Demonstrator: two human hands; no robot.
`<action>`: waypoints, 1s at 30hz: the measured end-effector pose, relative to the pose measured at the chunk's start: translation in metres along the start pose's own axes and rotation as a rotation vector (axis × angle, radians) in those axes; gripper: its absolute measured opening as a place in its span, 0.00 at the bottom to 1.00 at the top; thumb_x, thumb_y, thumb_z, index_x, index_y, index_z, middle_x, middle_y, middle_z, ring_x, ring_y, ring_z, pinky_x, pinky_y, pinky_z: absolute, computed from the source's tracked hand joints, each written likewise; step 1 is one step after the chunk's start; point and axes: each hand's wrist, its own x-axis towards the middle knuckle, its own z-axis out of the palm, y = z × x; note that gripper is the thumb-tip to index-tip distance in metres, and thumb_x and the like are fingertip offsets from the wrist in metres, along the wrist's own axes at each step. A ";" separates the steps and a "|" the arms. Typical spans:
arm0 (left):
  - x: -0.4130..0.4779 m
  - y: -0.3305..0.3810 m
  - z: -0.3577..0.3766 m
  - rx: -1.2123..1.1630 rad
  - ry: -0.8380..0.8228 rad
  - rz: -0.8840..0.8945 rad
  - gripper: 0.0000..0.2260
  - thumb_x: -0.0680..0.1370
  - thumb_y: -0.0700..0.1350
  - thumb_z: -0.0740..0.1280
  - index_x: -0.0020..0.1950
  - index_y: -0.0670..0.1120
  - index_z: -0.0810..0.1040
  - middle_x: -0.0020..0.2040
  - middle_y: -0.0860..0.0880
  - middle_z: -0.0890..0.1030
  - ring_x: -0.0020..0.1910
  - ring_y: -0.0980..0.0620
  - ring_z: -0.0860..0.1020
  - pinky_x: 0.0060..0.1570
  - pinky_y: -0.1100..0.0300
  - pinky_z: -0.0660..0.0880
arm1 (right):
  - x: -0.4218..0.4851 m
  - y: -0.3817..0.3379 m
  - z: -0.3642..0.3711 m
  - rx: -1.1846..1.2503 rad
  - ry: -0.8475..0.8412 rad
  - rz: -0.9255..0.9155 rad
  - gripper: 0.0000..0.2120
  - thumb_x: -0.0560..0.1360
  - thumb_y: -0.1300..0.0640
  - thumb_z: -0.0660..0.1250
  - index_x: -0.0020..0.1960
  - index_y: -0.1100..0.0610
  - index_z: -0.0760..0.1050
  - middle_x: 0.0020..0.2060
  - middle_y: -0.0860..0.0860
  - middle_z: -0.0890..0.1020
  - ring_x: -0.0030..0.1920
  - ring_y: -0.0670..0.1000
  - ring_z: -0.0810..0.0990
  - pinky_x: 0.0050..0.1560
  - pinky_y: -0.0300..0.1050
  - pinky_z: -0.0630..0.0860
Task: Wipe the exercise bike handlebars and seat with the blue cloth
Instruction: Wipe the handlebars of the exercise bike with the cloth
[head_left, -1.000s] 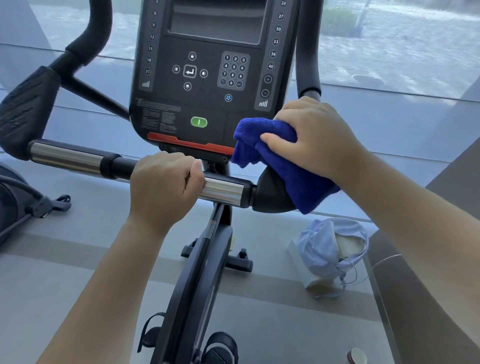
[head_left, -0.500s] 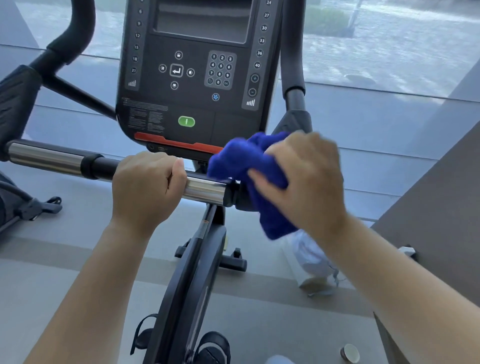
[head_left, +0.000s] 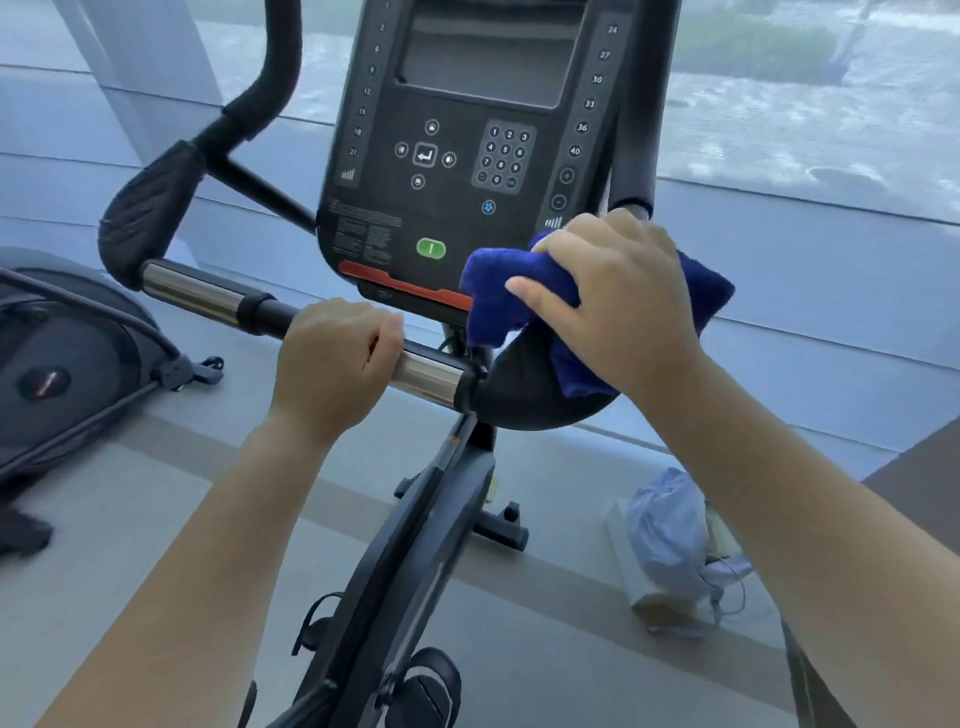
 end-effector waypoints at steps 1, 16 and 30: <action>0.000 0.004 -0.003 -0.022 -0.026 -0.022 0.24 0.80 0.49 0.48 0.38 0.43 0.79 0.31 0.48 0.78 0.33 0.46 0.74 0.39 0.52 0.71 | -0.003 0.001 -0.003 0.062 -0.030 -0.044 0.21 0.76 0.39 0.55 0.49 0.52 0.78 0.43 0.48 0.80 0.47 0.55 0.75 0.50 0.48 0.65; 0.050 0.144 -0.033 -0.056 -0.144 0.137 0.25 0.76 0.57 0.58 0.72 0.52 0.69 0.70 0.49 0.73 0.65 0.48 0.73 0.60 0.53 0.72 | -0.071 0.045 -0.022 0.536 0.010 0.276 0.24 0.74 0.51 0.68 0.67 0.55 0.68 0.62 0.50 0.72 0.61 0.50 0.69 0.63 0.37 0.65; 0.038 0.135 -0.030 0.087 0.024 0.112 0.19 0.73 0.48 0.59 0.62 0.50 0.79 0.51 0.49 0.80 0.45 0.45 0.77 0.38 0.57 0.71 | -0.059 0.044 -0.033 0.534 -0.085 0.195 0.20 0.73 0.60 0.68 0.64 0.50 0.72 0.55 0.48 0.75 0.54 0.51 0.72 0.51 0.36 0.65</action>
